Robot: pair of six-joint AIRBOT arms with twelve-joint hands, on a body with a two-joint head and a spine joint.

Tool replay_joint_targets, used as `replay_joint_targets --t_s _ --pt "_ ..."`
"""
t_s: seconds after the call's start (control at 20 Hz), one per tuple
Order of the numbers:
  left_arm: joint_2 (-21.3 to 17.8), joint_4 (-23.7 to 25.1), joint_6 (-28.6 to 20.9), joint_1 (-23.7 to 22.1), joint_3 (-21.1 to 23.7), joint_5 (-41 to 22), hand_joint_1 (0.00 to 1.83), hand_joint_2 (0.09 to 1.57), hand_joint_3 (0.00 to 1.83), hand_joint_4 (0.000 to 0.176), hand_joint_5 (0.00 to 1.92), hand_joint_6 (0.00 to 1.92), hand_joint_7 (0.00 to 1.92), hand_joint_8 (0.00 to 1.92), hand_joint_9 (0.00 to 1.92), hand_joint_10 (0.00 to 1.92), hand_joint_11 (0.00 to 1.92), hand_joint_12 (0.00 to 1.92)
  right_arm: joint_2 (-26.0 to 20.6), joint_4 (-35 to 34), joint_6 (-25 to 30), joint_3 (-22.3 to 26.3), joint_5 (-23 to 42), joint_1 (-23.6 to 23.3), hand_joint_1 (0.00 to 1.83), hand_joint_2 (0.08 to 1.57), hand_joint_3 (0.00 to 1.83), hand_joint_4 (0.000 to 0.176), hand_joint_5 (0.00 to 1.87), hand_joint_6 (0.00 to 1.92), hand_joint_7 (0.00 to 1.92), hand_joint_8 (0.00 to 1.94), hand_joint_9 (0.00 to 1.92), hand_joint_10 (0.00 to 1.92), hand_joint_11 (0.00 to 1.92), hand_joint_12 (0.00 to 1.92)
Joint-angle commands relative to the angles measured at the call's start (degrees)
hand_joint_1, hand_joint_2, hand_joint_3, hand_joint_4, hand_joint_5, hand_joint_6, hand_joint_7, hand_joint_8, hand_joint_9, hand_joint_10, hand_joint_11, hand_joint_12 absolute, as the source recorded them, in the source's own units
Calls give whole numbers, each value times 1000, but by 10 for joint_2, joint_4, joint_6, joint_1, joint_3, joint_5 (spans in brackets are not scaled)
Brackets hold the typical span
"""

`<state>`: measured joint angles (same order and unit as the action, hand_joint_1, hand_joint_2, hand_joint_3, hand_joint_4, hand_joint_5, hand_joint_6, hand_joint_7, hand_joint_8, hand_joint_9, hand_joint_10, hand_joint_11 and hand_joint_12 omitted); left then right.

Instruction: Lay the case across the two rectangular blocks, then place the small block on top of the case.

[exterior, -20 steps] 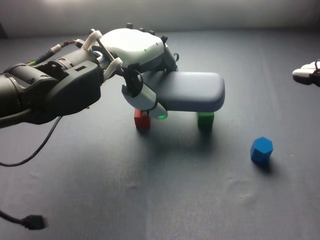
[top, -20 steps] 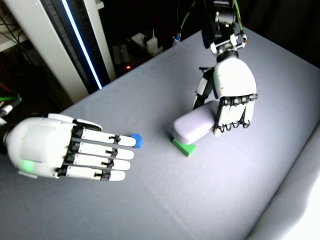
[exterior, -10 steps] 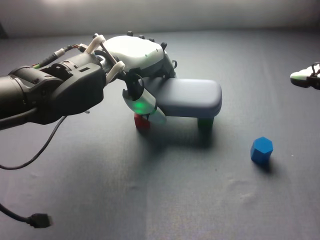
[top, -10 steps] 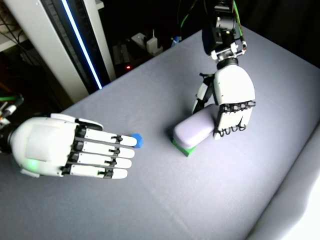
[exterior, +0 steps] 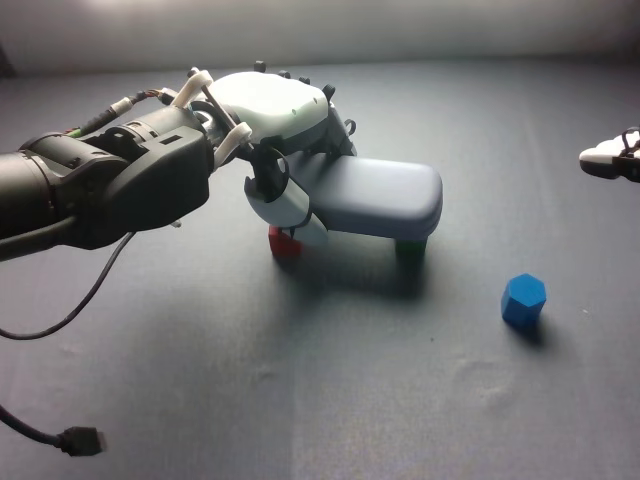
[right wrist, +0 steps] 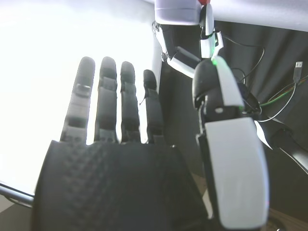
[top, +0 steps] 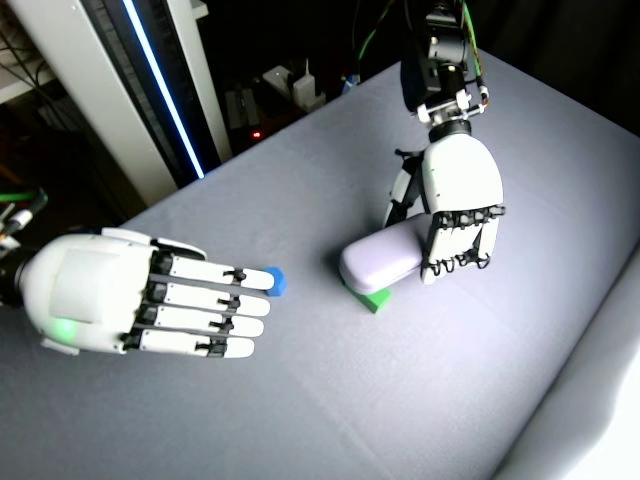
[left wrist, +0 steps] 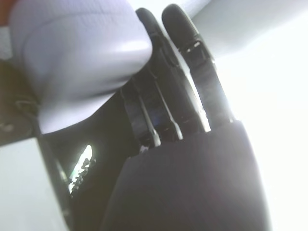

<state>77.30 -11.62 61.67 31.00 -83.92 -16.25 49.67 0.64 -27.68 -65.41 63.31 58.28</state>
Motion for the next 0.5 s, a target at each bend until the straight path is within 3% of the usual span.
replay_joint_targets --t_s 0.0,0.05,0.15,0.25,0.3,0.4,0.45 --pt "1 -1 -1 -4 -2 -68 1228 903 0 0 874 10 987 6 954 10 295 1276 -1 -16 5 -3 68 -6 889 1216 2 13 314 1 313 3 306 2 0 730" --pt "1 -1 -1 -4 -2 -68 1188 885 0 0 799 0 901 0 866 0 192 1372 -1 -16 5 -3 68 -6 898 1225 3 21 309 0 306 0 297 0 0 737" --pt "2 -1 -1 -4 -2 -68 1162 856 0 0 711 0 819 0 742 0 67 1365 0 -16 5 -3 68 -6 896 1225 1 33 317 1 307 0 315 6 0 796" --pt "0 -1 -1 -3 1 -71 1139 852 0 0 649 0 749 0 676 0 14 1336 0 -16 5 -3 68 -6 891 1216 0 32 319 1 304 0 315 3 0 817" --pt "-2 -1 -1 -2 5 -76 1136 824 0 0 532 0 673 0 639 0 71 1272 0 -16 5 -3 68 -6 900 1210 0 3 320 0 315 1 309 0 0 755" --pt "-9 -1 -1 -1 15 -87 1116 811 0 8 464 0 642 0 638 1 96 1277 0 -16 5 -3 68 -6 888 1208 0 20 314 0 308 0 309 1 0 753" --pt "-13 -1 -1 0 21 -94 1116 811 0 8 464 0 642 0 638 1 96 1277 0 -16 5 -3 68 -6 888 1208 0 20 314 0 308 0 309 1 0 753"
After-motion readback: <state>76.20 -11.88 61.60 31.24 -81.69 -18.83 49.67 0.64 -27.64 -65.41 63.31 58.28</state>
